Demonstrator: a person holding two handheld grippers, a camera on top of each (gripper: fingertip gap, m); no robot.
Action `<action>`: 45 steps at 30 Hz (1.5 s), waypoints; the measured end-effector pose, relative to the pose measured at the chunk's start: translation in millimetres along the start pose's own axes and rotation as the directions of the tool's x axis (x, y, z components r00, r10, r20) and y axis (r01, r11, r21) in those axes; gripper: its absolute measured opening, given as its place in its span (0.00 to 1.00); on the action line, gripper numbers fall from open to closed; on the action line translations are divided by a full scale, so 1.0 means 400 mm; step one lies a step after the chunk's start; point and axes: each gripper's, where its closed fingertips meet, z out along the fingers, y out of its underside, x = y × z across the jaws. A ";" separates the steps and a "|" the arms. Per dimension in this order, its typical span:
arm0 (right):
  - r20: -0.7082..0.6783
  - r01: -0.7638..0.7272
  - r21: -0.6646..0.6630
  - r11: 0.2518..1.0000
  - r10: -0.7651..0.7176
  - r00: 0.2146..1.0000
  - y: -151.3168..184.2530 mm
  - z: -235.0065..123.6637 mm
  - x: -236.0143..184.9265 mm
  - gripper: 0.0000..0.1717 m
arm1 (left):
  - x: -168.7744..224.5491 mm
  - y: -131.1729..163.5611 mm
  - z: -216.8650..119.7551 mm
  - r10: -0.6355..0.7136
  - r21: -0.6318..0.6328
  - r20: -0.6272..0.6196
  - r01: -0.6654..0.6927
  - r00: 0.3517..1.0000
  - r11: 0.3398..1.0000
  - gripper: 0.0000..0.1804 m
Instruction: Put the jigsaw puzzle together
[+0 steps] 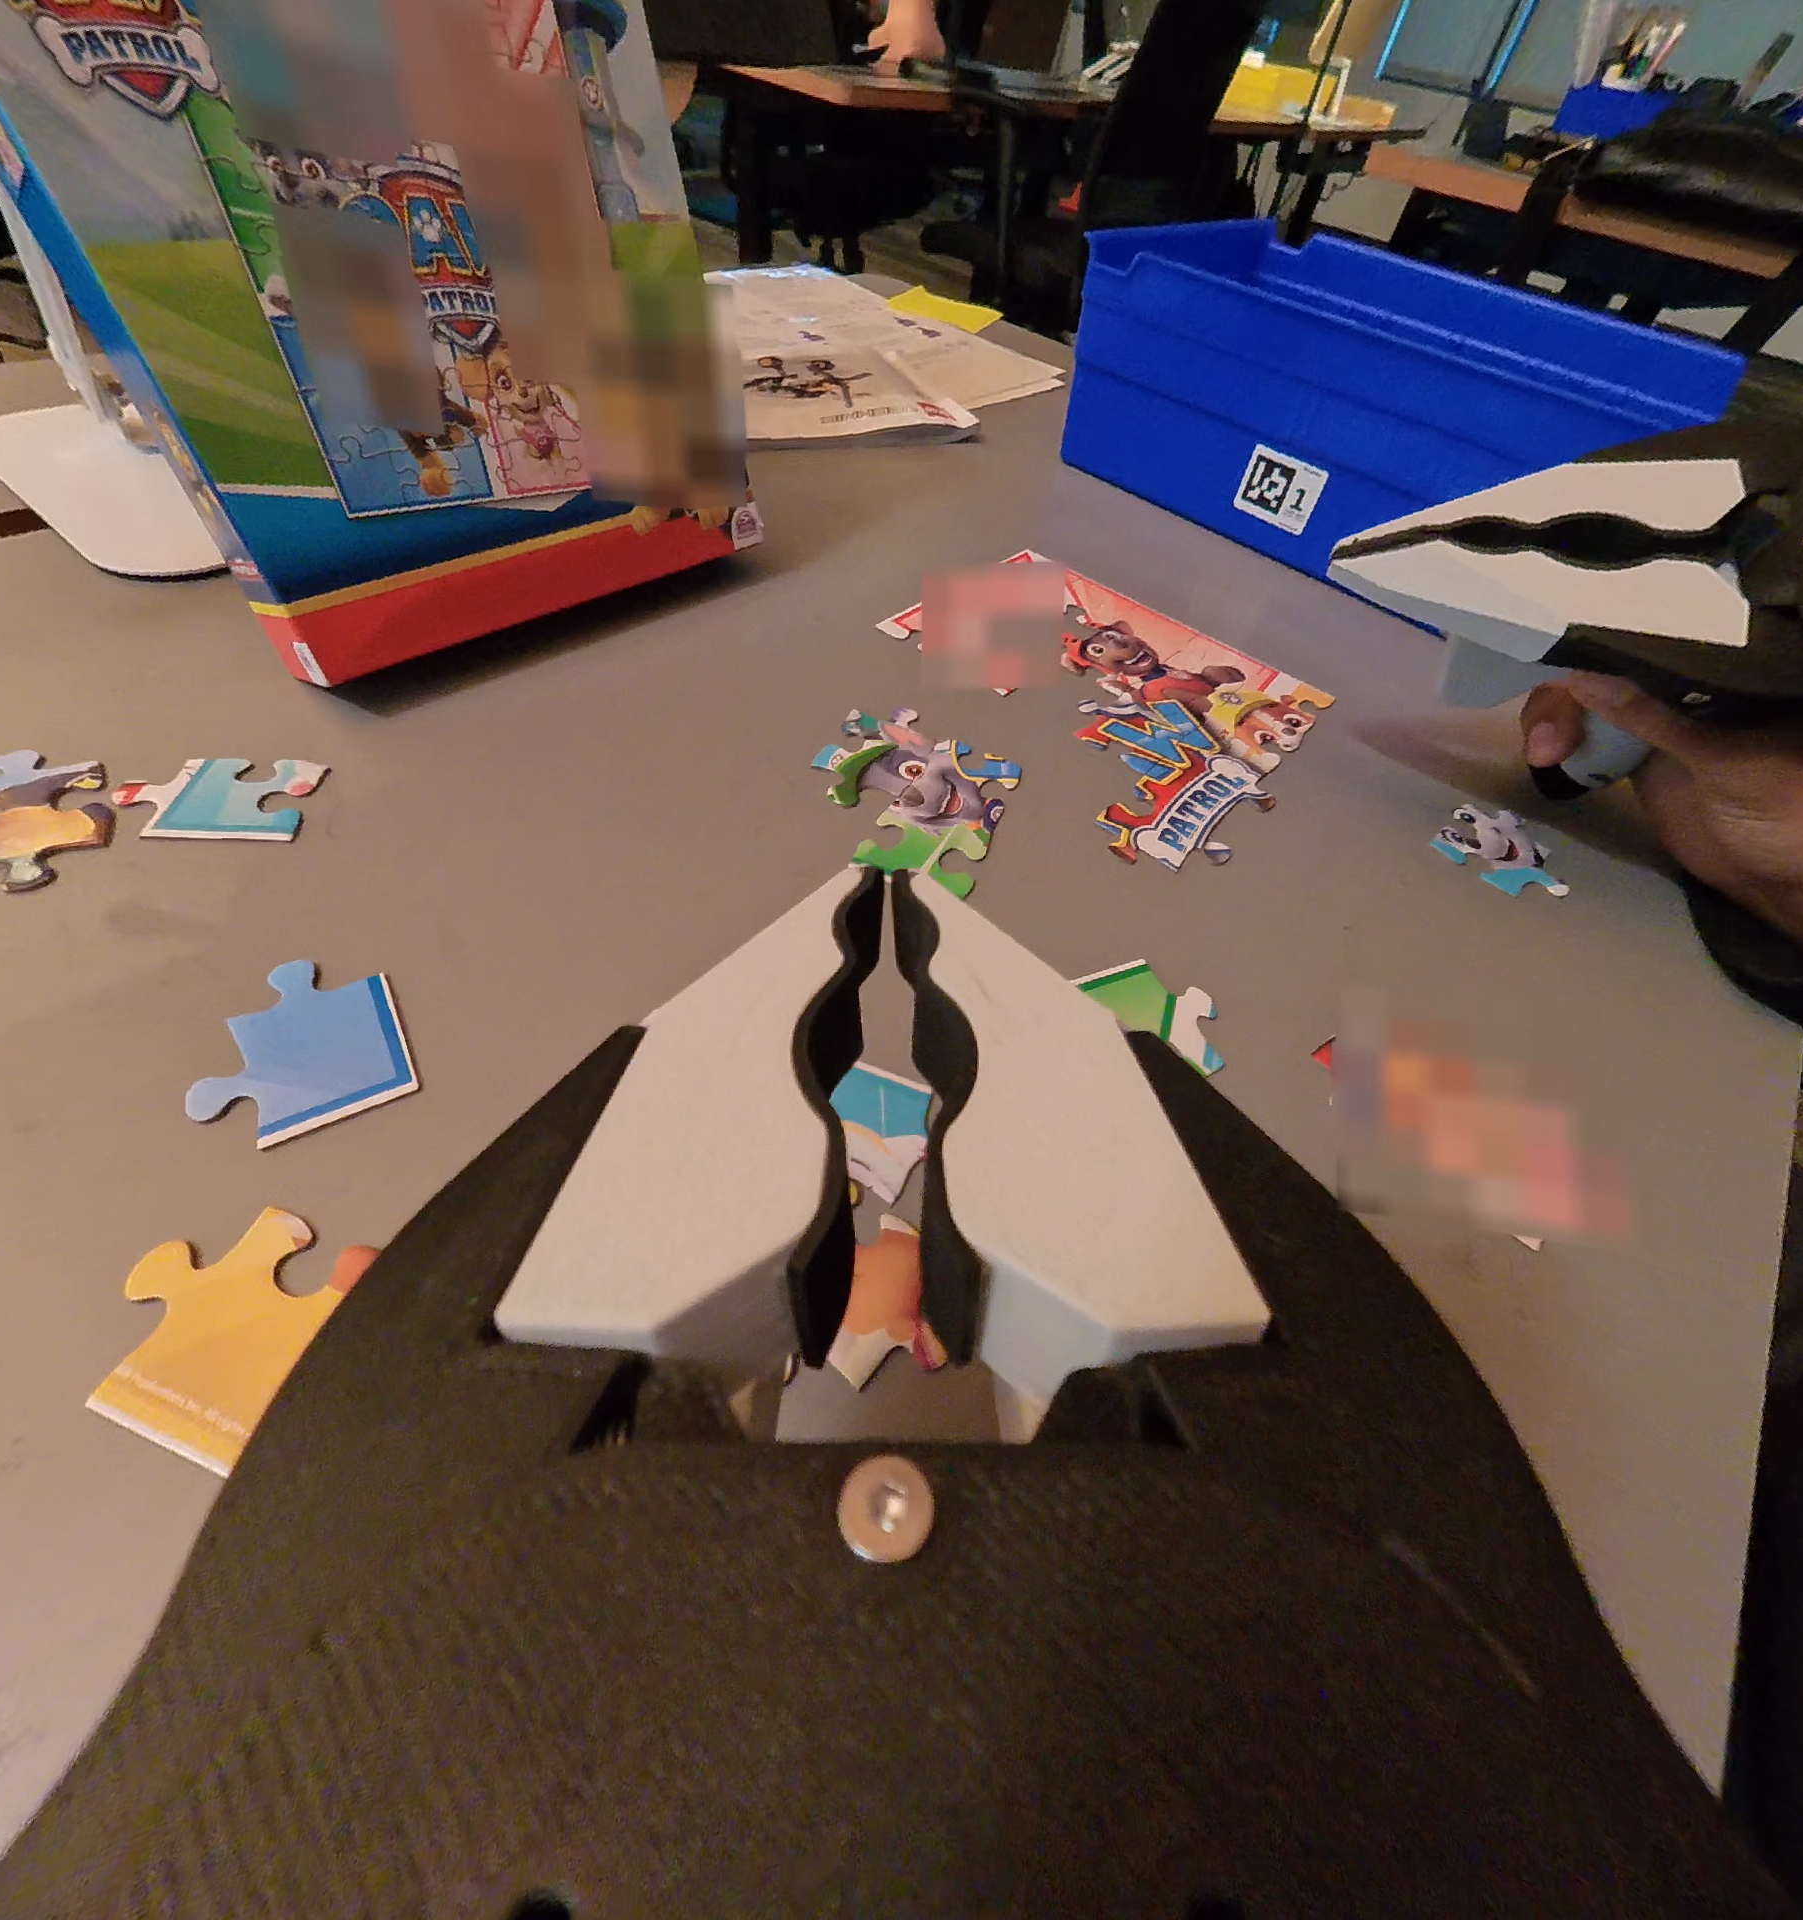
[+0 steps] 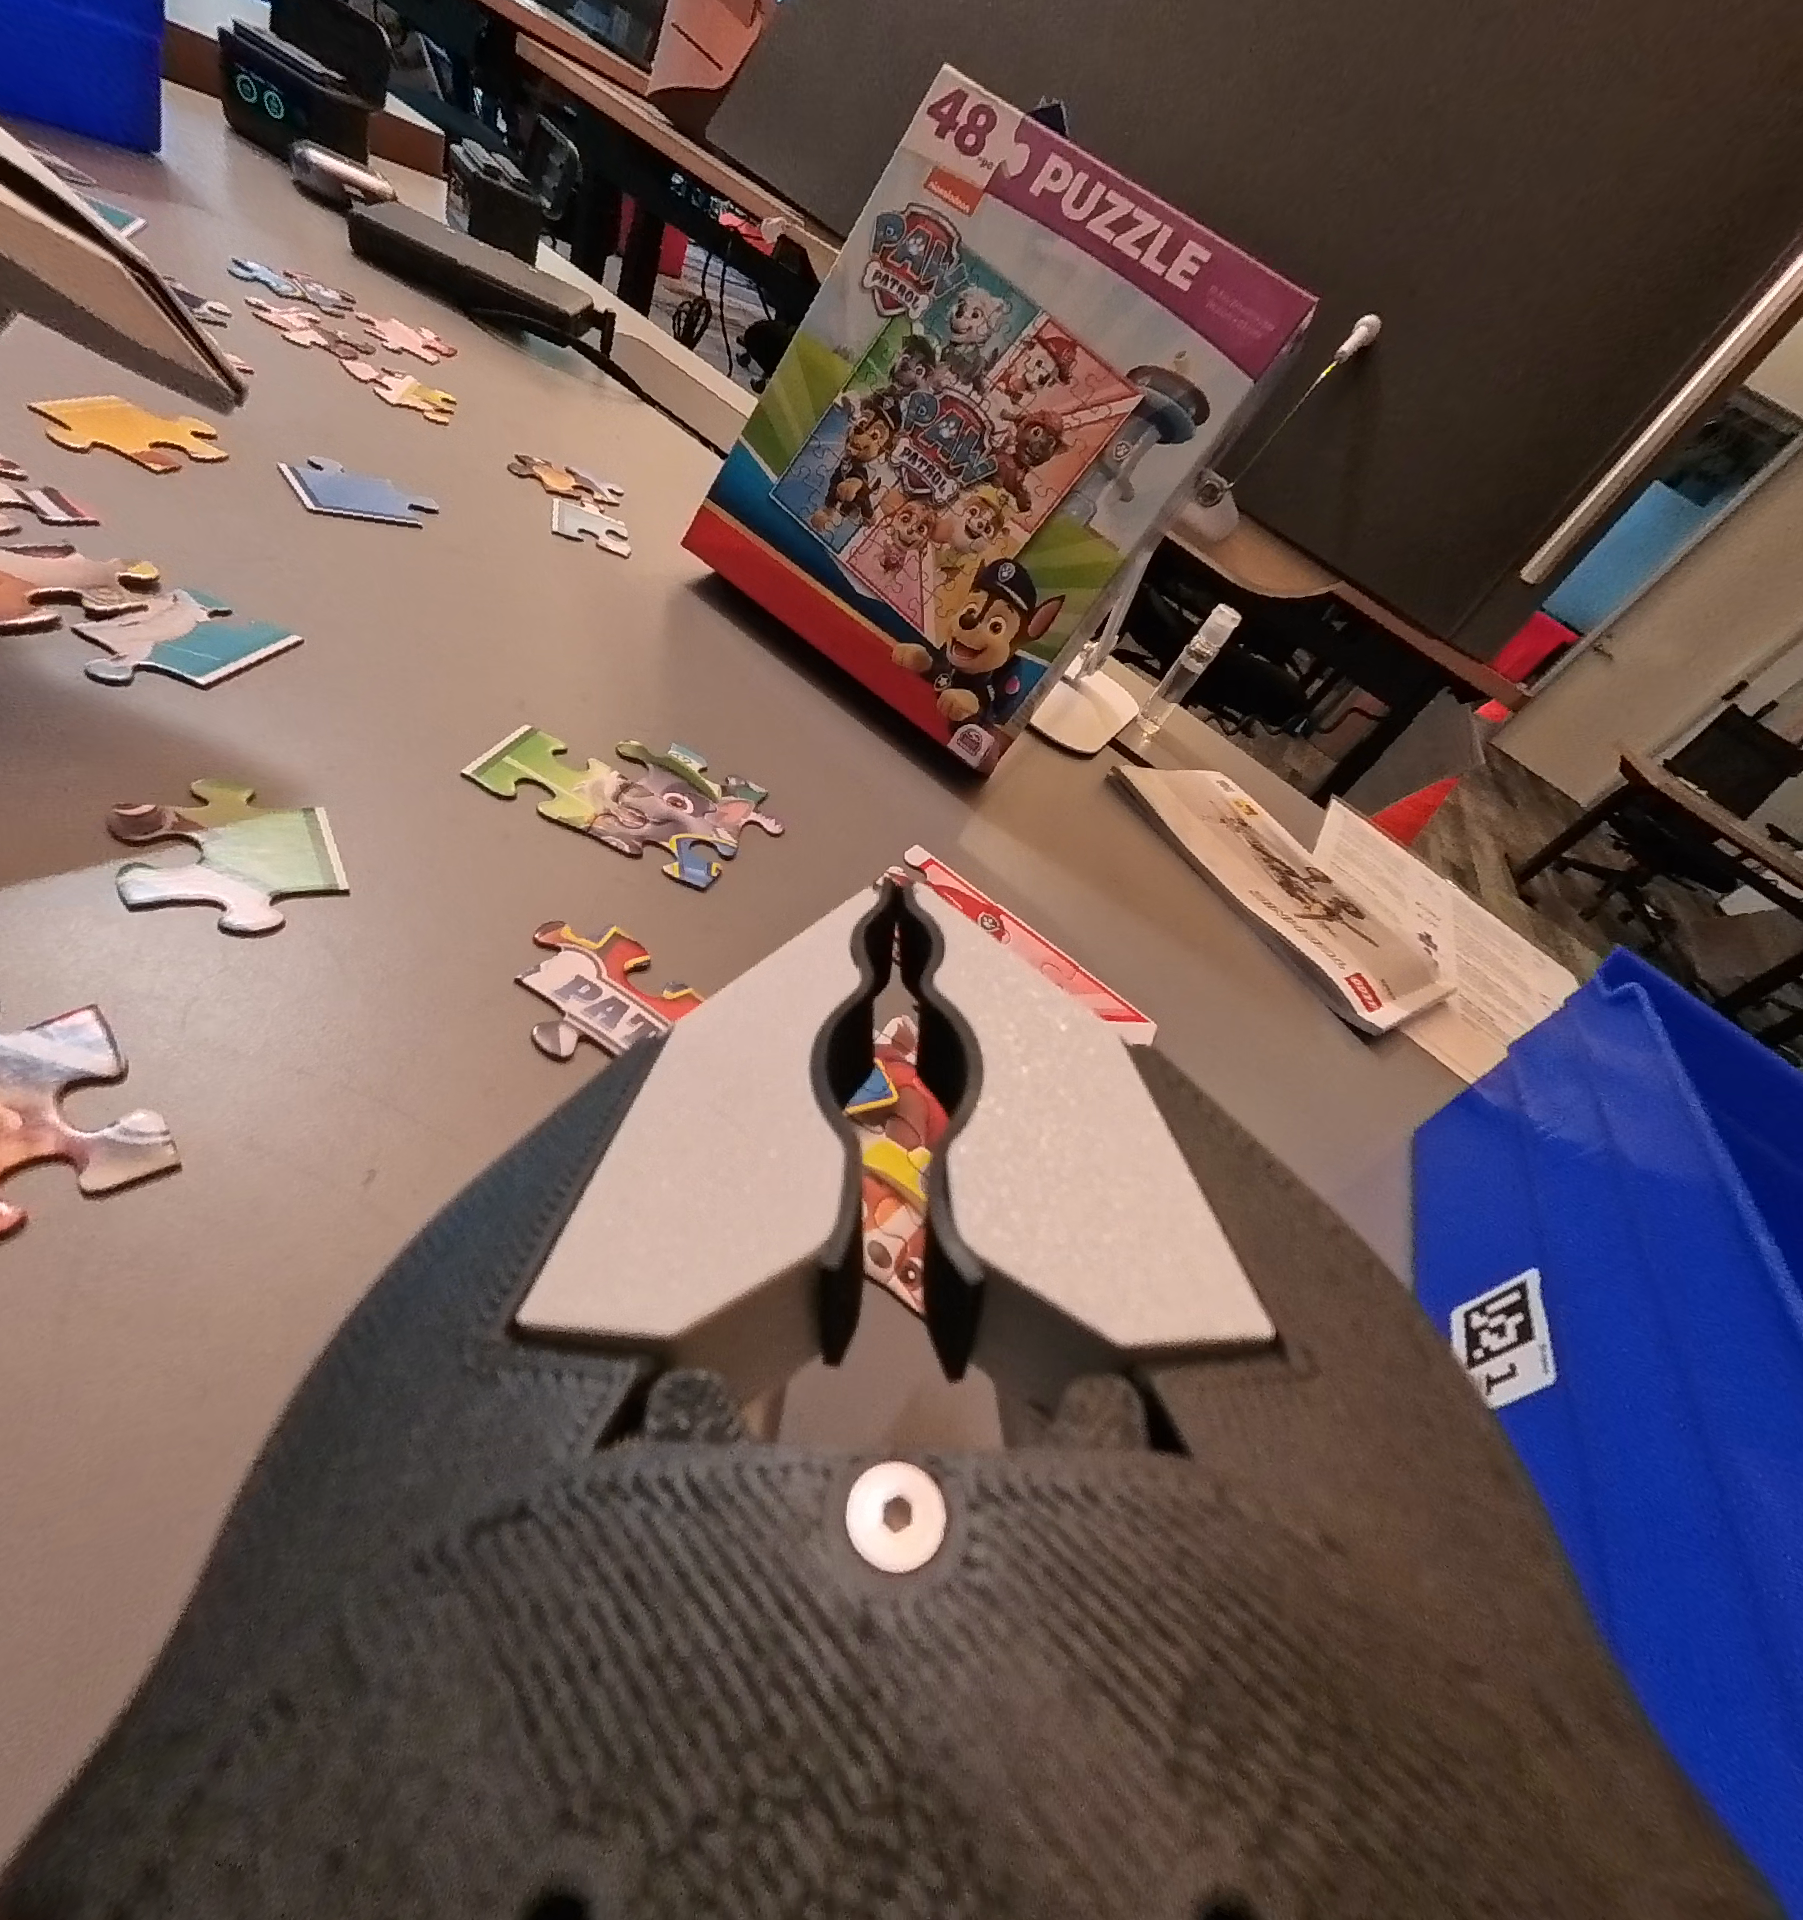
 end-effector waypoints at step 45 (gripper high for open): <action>-0.023 -0.034 0.040 0.999 0.035 0.999 -0.014 -0.011 0.019 0.00 | -0.270 -0.140 -0.292 -0.258 0.347 0.217 0.173 0.941 0.922 0.11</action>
